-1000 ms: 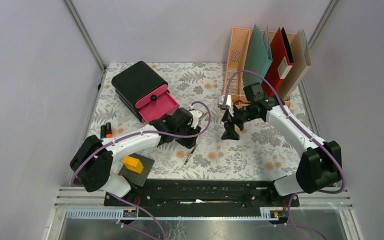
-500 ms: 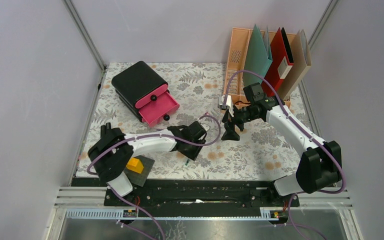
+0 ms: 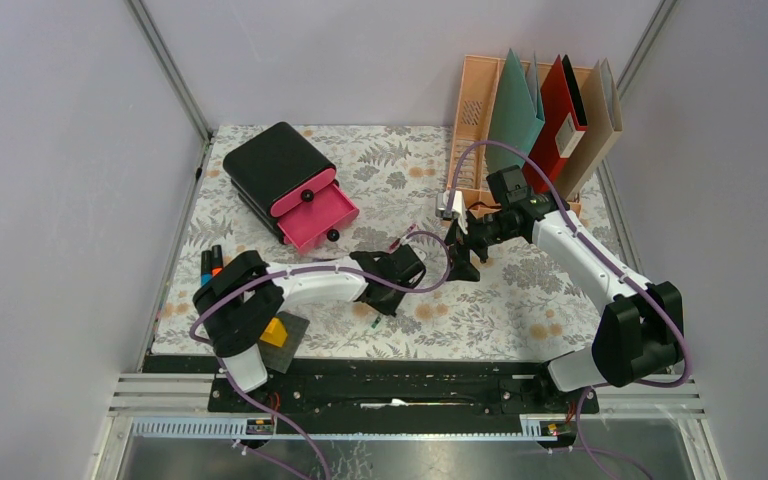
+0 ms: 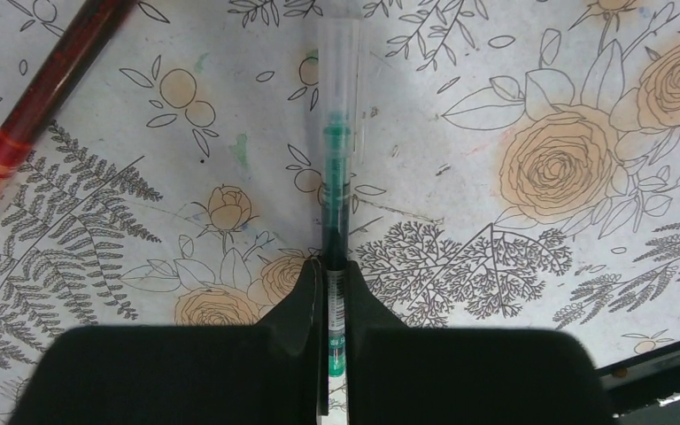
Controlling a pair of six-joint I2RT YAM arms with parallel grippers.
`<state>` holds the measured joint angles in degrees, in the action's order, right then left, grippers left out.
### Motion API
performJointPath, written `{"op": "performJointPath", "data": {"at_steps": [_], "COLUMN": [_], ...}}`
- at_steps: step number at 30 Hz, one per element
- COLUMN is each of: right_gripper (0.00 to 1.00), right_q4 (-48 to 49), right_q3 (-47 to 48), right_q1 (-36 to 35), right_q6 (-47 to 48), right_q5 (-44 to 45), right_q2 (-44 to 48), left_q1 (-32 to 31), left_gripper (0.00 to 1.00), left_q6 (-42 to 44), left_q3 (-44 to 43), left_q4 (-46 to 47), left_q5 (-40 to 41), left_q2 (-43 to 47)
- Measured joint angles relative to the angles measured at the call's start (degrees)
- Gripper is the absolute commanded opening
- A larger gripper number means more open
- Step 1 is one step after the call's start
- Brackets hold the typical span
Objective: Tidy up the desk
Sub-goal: Pick up the stationery from the center of the board.
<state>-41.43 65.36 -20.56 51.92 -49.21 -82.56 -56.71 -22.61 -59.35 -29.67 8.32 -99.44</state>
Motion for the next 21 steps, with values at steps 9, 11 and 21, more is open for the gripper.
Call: {"op": "performJointPath", "data": {"at_steps": [9, 11, 21], "right_gripper": [1.00, 1.00, 1.00], "right_q4": [-0.15, -0.15, -0.11], "right_q3": [0.00, 0.00, 0.00], "right_q1": [0.00, 0.00, 0.00], "right_q6": [0.35, 0.35, 0.35], "right_q5": [0.00, 0.00, 0.00], "right_q2": [0.00, 0.00, 0.00], "left_q1": [-0.33, -0.33, 3.87], "left_gripper": [0.00, 0.00, 0.00], "left_q6": [3.19, 5.03, 15.65], "left_q3": [-0.07, -0.07, -1.03], "left_q4": [-0.66, -0.81, -1.20], "left_q5": [3.89, 4.76, 6.08], "left_q2": [0.72, 1.53, 5.64]}}
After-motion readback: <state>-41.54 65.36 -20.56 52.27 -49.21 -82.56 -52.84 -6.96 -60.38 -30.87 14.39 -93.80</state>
